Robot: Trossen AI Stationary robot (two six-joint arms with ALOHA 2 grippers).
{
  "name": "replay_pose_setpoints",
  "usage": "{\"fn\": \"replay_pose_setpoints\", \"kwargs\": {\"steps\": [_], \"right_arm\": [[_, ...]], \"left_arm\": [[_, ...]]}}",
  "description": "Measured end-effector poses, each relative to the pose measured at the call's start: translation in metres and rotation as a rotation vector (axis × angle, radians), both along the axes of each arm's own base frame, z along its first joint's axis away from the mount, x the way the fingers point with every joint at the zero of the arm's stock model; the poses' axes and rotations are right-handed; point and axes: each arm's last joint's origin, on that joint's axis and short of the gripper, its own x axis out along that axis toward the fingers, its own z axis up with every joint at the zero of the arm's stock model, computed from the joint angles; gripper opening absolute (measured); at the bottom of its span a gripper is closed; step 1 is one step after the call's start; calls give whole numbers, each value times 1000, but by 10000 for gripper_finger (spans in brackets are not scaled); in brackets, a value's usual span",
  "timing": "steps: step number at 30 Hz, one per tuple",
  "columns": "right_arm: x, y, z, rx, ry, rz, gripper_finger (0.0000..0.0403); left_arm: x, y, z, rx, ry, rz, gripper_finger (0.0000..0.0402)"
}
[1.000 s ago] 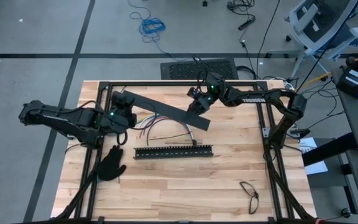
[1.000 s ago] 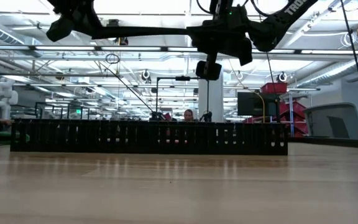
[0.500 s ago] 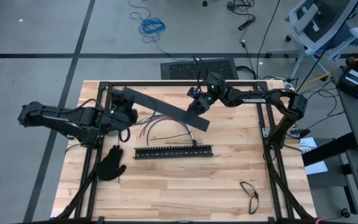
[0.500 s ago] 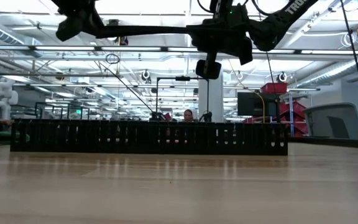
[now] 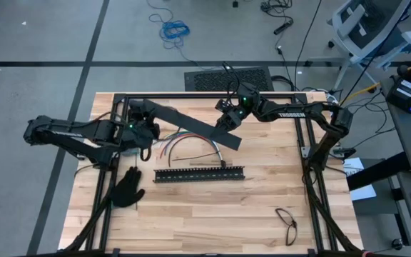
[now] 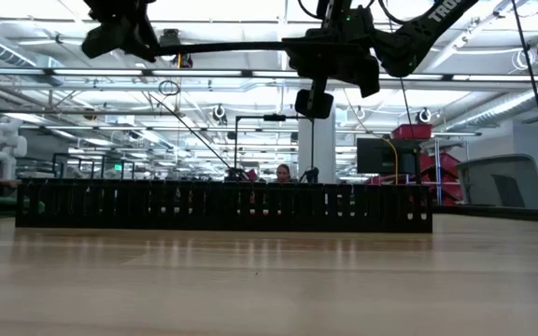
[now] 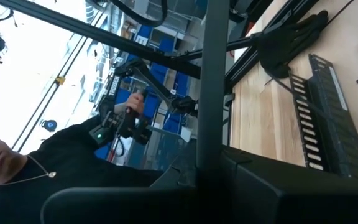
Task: Ziptie cables
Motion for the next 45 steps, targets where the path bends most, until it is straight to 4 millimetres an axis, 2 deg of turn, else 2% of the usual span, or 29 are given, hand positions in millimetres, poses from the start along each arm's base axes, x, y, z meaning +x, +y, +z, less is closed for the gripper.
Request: {"fn": "replay_pose_setpoints", "kwargs": {"steps": [2, 5, 10, 14, 16, 22, 27, 31, 33, 35, 38, 40, 42, 45], "right_arm": [[-1, 0, 0, 3, 4, 2, 3], [-2, -1, 1, -1, 1, 2, 3], [-2, -2, 2, -14, -12, -15, 2], [-2, -4, 2, -14, -12, -28, 2], [-3, -5, 3, -26, -26, -35, 1], [-2, -6, 7, -30, -42, -64, 1], [-2, -6, 7, -32, -45, -66, 1], [-5, -9, -2, -49, 3, -68, 1], [-8, -12, -9, -71, 33, -69, 1], [-11, -15, -17, -70, 86, -73, 1], [-16, -15, -26, -90, 136, -69, 1], [-19, -10, -30, -106, 162, -43, 1], [-22, -4, -33, -119, 196, -16, 1], [-29, 8, -33, -165, 238, 13, 1]], "left_arm": [[-5, -7, -2, -6, 26, -32, 142], [-7, -15, -2, -43, -36, -38, 142], [0, -21, 2, -71, -138, -59, 142], [1, -22, 2, -168, -300, 21, 142], [2, -21, 1, -187, -319, 35, 142], [8, -18, -1, 3, -246, 82, 142], [8, -17, -1, 25, -205, 77, 142], [2, -20, -1, 140, -18, 11, 142], [-3, -24, 4, 185, -34, 8, 142], [-9, -30, 16, 198, -130, 15, 142], [-20, -39, 28, 125, -267, -31, 142], [-27, -44, 30, -1, -315, -102, 142], [-32, -47, 27, -124, -247, -203, 142], [-36, -47, 19, -190, -129, -249, 142]]}}
